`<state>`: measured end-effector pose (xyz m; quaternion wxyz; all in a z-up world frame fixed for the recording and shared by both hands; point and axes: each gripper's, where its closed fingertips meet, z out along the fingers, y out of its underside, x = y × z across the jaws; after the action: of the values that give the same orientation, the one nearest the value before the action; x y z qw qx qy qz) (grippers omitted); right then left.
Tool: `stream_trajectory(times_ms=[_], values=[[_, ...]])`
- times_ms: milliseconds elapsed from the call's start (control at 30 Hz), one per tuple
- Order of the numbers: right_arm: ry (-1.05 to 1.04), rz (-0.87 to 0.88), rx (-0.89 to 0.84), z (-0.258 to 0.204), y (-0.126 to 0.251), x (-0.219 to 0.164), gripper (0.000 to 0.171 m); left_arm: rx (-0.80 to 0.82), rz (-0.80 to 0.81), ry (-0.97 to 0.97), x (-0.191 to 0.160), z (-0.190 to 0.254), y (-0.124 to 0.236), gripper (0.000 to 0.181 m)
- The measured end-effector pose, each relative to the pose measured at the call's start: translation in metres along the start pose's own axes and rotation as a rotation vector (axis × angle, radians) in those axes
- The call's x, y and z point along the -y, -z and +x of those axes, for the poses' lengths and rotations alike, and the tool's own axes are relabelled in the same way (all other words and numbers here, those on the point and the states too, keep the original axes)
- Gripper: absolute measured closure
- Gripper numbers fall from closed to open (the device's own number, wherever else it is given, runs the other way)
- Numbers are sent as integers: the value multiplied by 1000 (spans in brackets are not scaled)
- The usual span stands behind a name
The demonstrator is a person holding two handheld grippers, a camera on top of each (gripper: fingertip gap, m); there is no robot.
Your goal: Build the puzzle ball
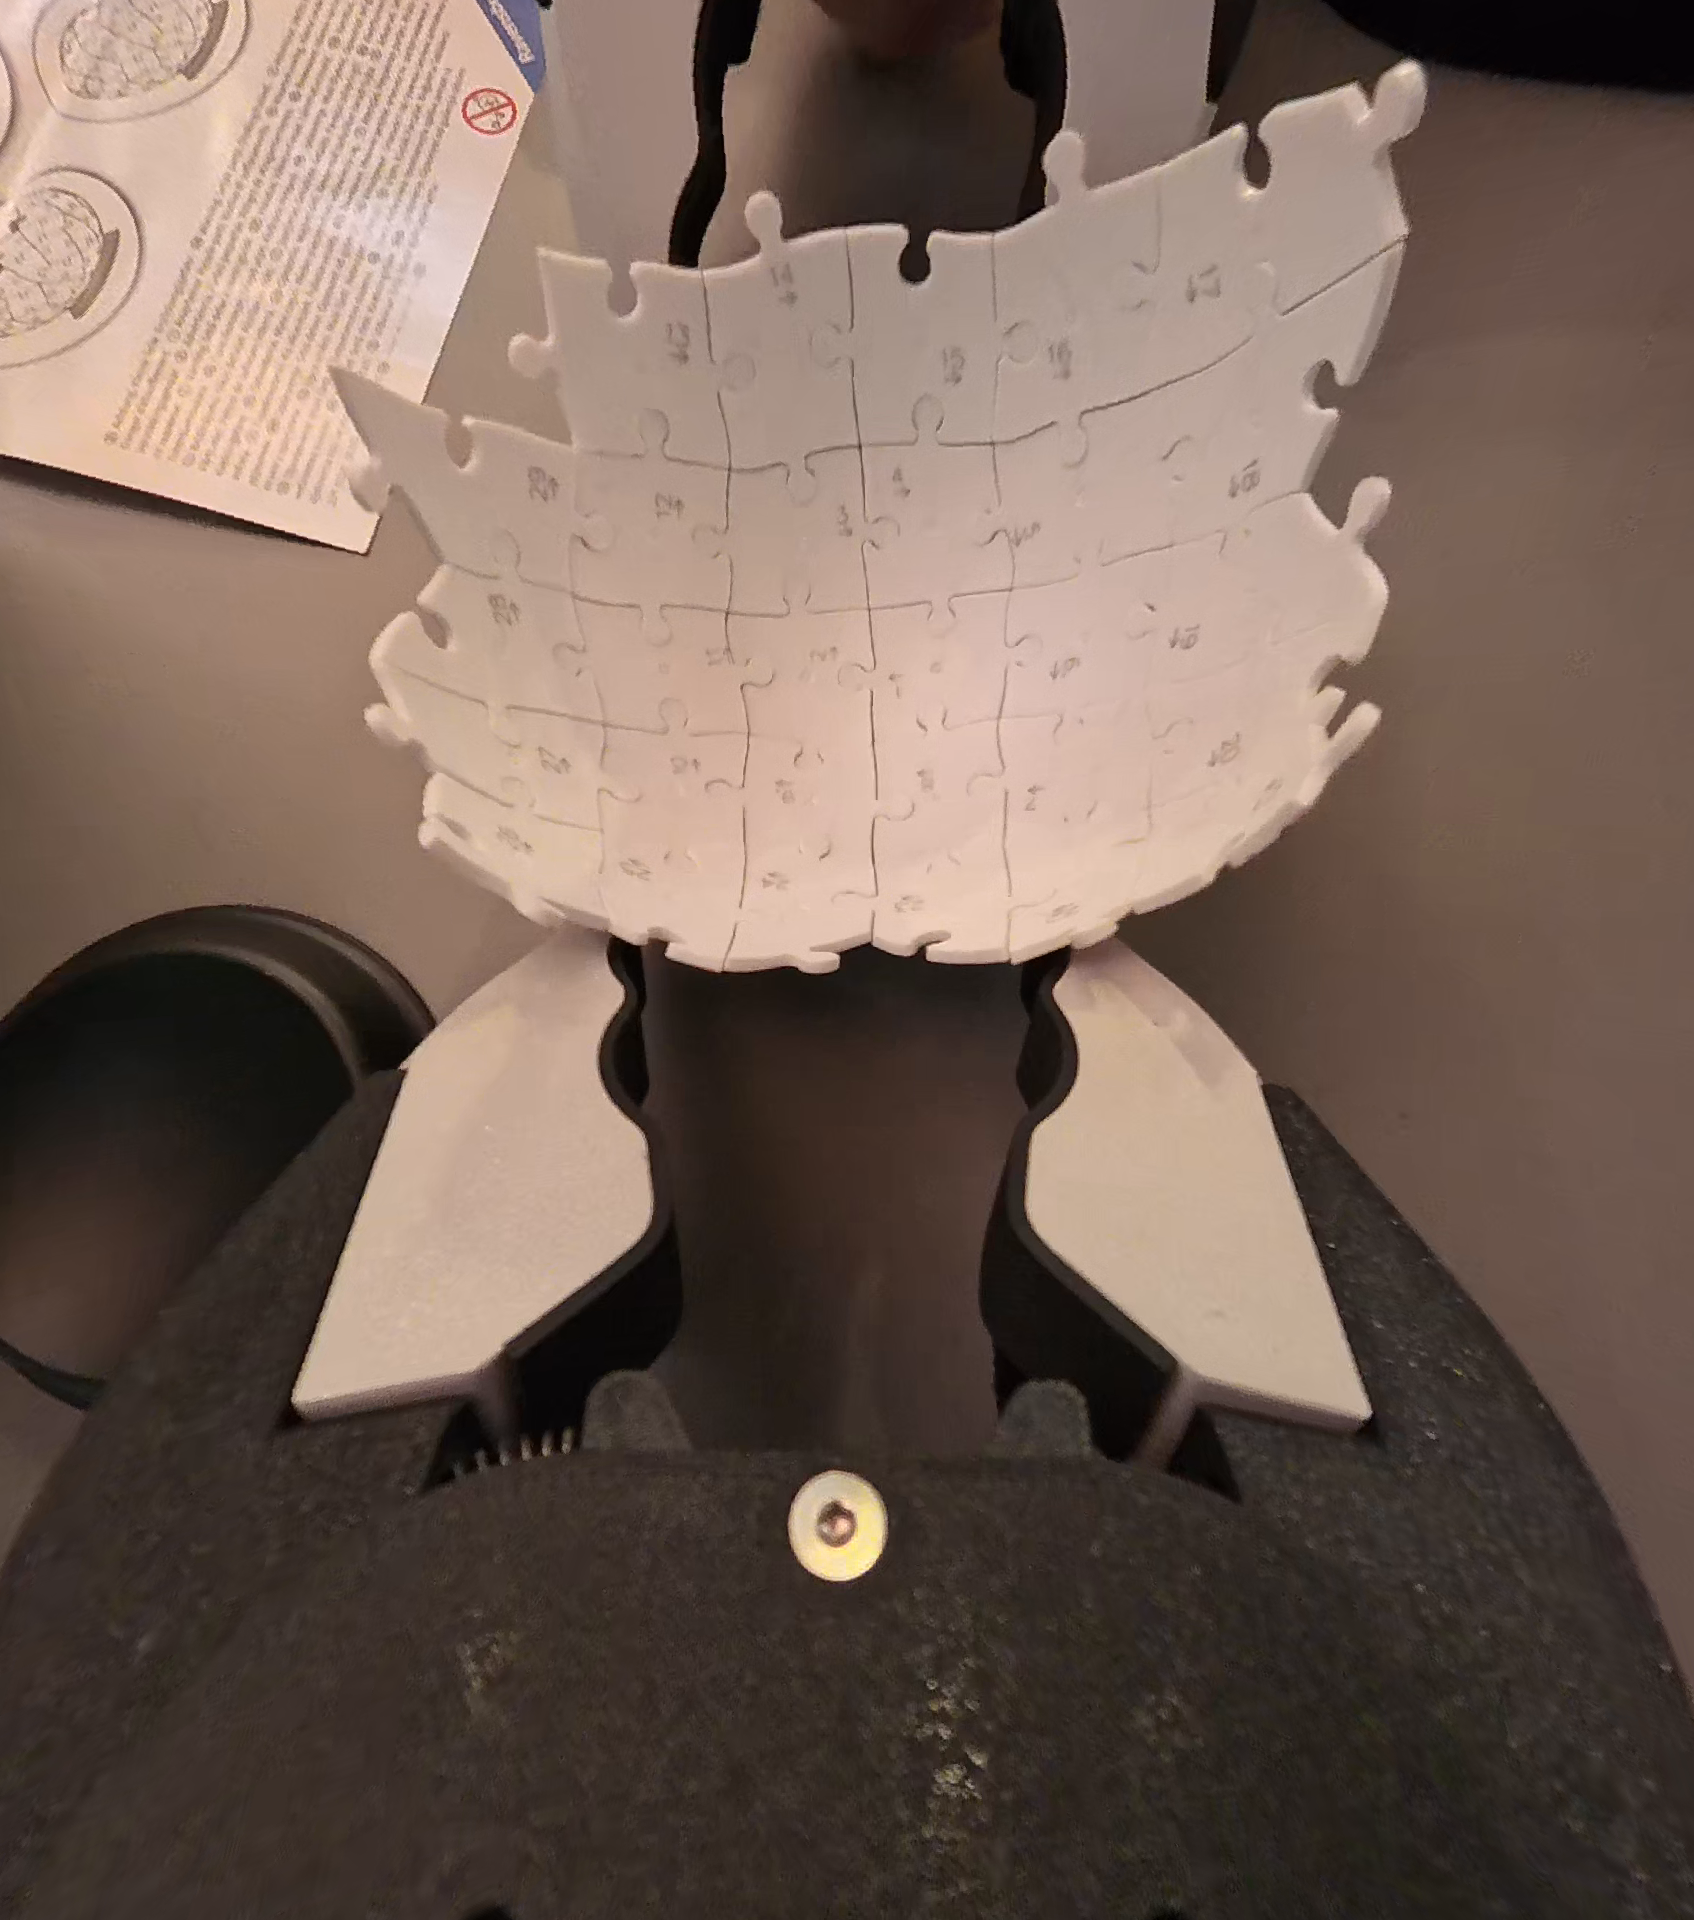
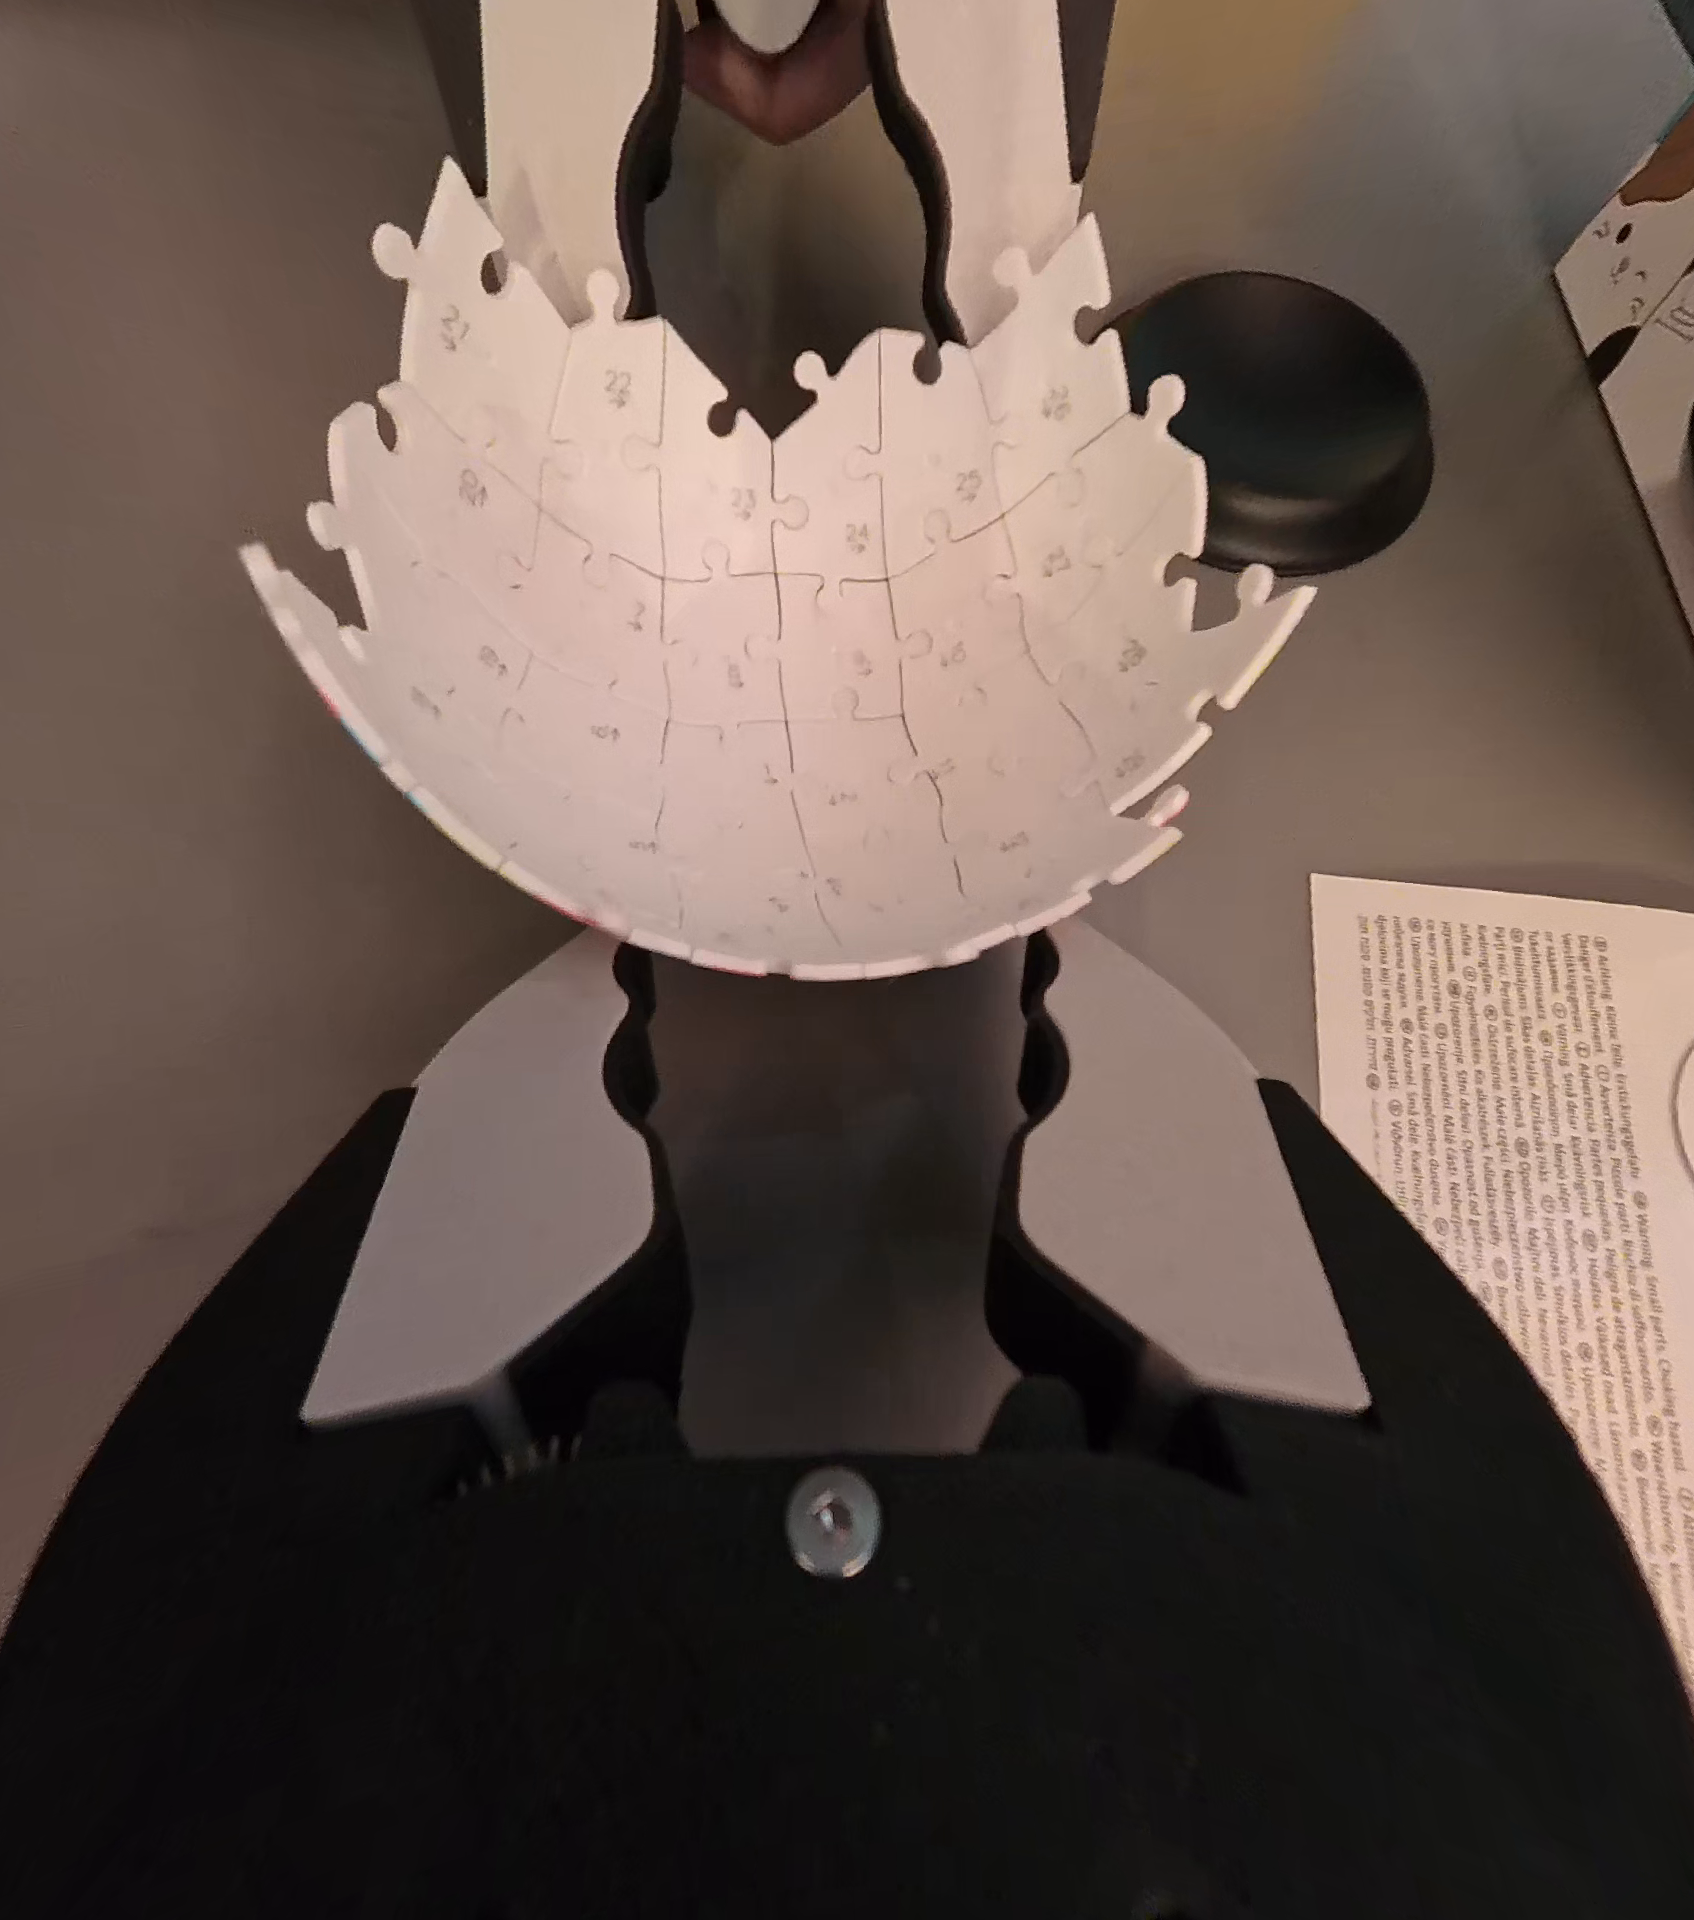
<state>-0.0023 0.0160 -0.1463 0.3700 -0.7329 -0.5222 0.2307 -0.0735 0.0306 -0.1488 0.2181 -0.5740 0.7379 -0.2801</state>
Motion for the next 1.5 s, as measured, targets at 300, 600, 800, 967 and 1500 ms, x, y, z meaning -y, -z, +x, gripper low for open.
stream_trajectory(times_ms=[300, 600, 800, 967, 1500], values=[[-2, 21, -11, 0, 4, 5, 102, 23, -6, 14, -4, -3, 7, 111], [-8, 31, -27, -1, 9, 9, 102, 57, 6, 48, -11, -4, 24, 110], [-25, 9, -44, -9, 15, 10, 101, 95, 33, 79, -15, 5, 39, 110], [-58, -24, -112, -13, 27, 3, 101, 215, 42, 136, -24, 9, 62, 110], [-472, 2, -619, -112, 47, 67, 83, 678, 423, 780, -36, 78, 152, 77]])
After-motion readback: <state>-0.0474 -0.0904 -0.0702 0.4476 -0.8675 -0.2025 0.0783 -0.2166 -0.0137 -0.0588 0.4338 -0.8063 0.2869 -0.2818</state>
